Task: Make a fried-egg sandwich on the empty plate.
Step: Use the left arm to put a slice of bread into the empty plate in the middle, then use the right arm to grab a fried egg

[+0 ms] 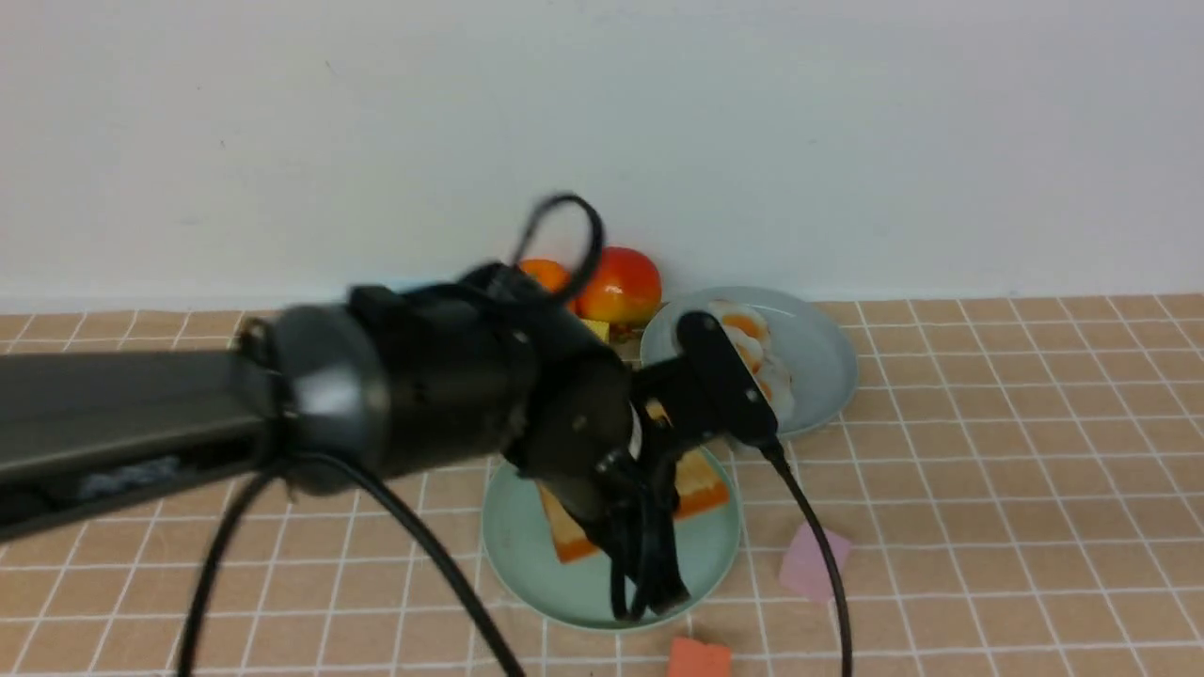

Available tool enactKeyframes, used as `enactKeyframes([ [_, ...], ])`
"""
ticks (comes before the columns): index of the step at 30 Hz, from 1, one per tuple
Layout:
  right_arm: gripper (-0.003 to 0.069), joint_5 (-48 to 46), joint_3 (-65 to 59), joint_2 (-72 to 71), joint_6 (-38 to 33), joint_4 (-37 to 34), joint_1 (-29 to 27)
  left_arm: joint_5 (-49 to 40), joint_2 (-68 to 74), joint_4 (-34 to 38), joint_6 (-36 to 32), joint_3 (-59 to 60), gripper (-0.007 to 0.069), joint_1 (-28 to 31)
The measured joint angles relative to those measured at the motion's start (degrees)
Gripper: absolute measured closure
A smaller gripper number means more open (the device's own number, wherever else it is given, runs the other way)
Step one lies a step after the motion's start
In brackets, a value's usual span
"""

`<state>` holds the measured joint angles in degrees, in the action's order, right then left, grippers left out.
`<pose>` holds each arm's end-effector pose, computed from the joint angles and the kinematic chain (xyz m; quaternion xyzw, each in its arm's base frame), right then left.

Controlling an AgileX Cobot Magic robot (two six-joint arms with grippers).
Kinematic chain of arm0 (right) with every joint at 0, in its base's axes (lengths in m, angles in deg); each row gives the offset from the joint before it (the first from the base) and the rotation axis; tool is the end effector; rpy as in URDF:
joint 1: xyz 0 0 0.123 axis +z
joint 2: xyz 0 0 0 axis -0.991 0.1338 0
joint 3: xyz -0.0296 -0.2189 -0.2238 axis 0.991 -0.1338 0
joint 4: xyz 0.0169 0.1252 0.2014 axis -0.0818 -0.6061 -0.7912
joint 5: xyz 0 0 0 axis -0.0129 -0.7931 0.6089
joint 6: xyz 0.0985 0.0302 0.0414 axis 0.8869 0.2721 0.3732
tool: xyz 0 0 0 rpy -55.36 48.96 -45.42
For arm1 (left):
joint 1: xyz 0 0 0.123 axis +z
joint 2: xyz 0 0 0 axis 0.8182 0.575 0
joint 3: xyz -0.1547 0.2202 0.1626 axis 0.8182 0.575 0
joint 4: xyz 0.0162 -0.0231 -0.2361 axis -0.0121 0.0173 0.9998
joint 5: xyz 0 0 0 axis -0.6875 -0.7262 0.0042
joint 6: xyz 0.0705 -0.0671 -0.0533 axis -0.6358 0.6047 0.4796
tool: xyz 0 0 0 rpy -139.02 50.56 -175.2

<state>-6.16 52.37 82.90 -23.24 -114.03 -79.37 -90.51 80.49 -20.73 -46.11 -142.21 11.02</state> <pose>0.0366 0.0510 0.3611 -0.1501 0.8716 0.2006 0.4214 0.2925 -0.2688 0.2354 0.5397 0.7919 -0.0053 0.2856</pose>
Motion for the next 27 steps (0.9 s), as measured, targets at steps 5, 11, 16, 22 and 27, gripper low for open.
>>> enactKeyframes([
  [5,0.0419,-1.7,0.0,-0.1,0.0,0.0,0.0,1.8,2.9,-0.1,0.1,0.0,0.0586,0.0],
  [11,0.0419,-1.8,0.0,-0.1,0.0,1.1,0.0,1.4,3.5,-0.4,0.1,0.0,0.0501,0.0],
  [16,0.0403,-0.5,0.0,-0.1,0.0,2.2,0.0,1.1,3.5,-0.6,0.2,0.0,0.0333,0.0],
  [22,0.0368,4.4,0.0,1.2,0.0,2.1,0.0,-0.9,1.6,-0.5,4.3,0.0,0.0188,0.0],
  [27,0.0354,11.4,0.0,12.0,0.0,-2.2,0.0,-3.5,-13.2,0.3,18.0,0.1,0.0293,0.1],
])
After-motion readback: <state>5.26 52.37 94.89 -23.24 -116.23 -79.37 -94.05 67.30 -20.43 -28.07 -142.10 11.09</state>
